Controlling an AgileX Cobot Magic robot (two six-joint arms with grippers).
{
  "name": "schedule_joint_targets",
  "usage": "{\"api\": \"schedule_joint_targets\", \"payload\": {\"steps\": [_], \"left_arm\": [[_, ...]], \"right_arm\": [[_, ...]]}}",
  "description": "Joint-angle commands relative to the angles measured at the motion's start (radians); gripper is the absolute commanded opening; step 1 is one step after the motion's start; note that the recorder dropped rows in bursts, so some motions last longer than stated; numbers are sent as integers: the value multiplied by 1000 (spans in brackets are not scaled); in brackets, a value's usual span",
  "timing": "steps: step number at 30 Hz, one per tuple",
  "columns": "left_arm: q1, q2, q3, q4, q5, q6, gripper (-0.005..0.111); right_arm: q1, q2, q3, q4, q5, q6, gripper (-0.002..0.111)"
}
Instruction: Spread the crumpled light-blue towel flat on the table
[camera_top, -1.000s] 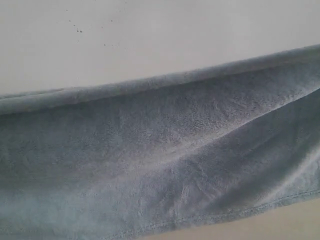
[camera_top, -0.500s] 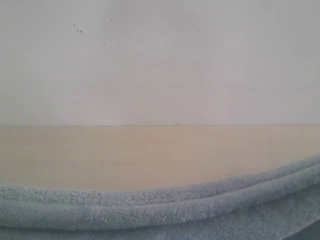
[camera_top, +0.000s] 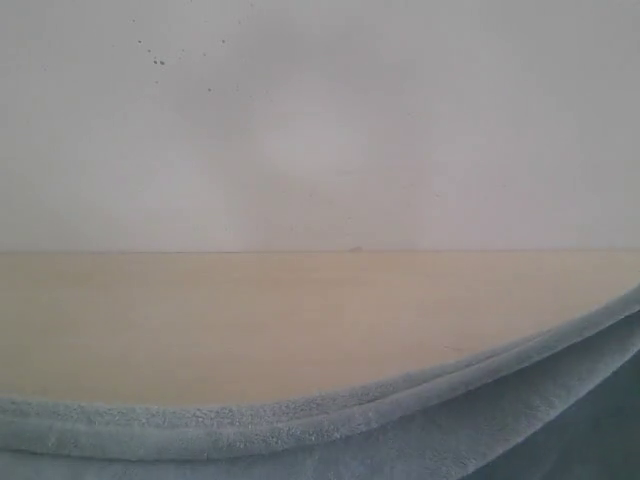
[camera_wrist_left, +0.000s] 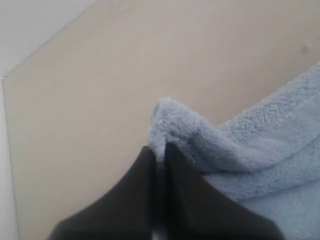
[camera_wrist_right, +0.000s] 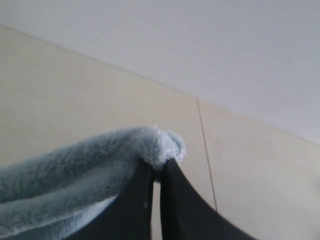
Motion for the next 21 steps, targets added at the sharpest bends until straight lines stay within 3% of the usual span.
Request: {"api": "schedule_joint_targets", "payload": {"steps": [1, 7, 13, 21], "left_arm": [[-2, 175, 27, 101, -145, -89, 4], [111, 539, -12, 115, -305, -110, 4], [285, 890, -228, 52, -372, -119, 4], [468, 1126, -517, 29, -492, -223, 4]], "right_arm": [[-1, 227, -7, -125, -74, 94, 1], [-1, 549, -142, -154, -130, 161, 1], [-1, 828, -411, -149, -101, 150, 1], [-1, 1081, -750, -86, -35, 32, 1]]}}
